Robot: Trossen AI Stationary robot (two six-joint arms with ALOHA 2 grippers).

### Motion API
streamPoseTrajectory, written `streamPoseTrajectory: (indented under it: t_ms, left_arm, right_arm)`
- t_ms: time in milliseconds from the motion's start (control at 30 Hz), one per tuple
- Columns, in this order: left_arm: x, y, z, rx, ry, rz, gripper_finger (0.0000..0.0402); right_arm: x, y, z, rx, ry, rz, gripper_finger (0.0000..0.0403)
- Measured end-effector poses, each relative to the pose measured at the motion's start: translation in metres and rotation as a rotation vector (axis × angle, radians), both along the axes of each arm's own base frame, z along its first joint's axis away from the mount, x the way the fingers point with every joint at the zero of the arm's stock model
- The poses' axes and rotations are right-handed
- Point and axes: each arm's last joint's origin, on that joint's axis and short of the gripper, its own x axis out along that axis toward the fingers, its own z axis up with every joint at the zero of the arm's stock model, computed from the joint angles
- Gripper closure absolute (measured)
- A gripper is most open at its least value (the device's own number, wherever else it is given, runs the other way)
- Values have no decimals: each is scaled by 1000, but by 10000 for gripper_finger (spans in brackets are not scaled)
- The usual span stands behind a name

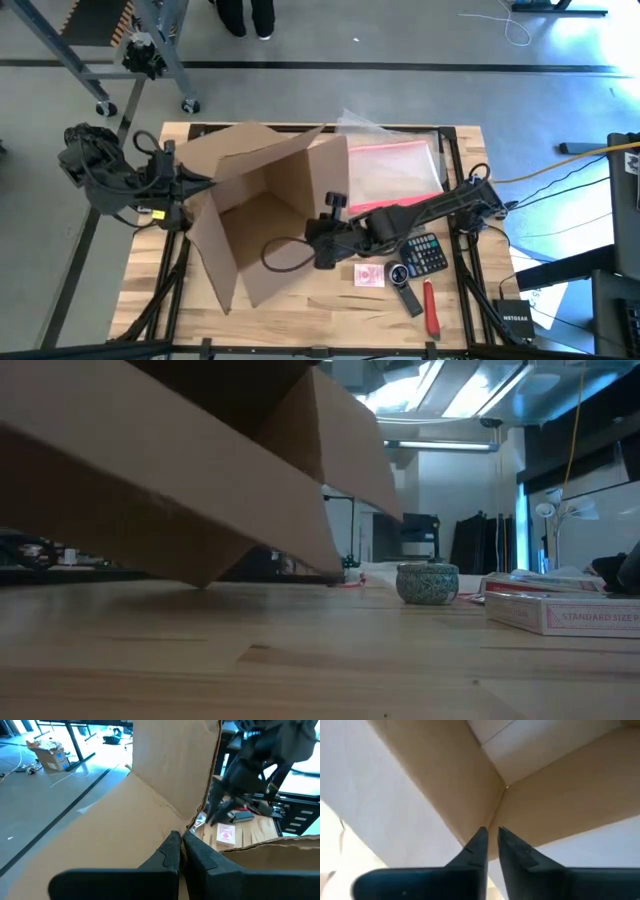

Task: Unpack boxes
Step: Break down box until it is fully flat

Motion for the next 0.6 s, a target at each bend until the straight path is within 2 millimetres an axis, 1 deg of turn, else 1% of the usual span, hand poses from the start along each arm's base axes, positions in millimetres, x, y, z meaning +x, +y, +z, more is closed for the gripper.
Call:
streamPoseTrajectory:
  t_ms: [100,200,300,400,600]
  left_arm:
    - [-1,1,2,-9,-13,-3,401]
    - [-3,3,5,-22,-37,-10,401]
    - [-9,8,6,-44,-49,-25,401]
    - [-15,14,8,-61,-65,-28,401]
    - [-26,24,10,-91,-95,-29,401]
  right_arm:
    - [-2,1,-3,40,44,25,315]
    - [-10,1,-7,59,113,-13,274]
    - [-20,6,-10,22,181,-30,245]
    - [-27,16,-16,-43,194,-26,232]
    - [-39,37,-32,-138,180,-39,235]
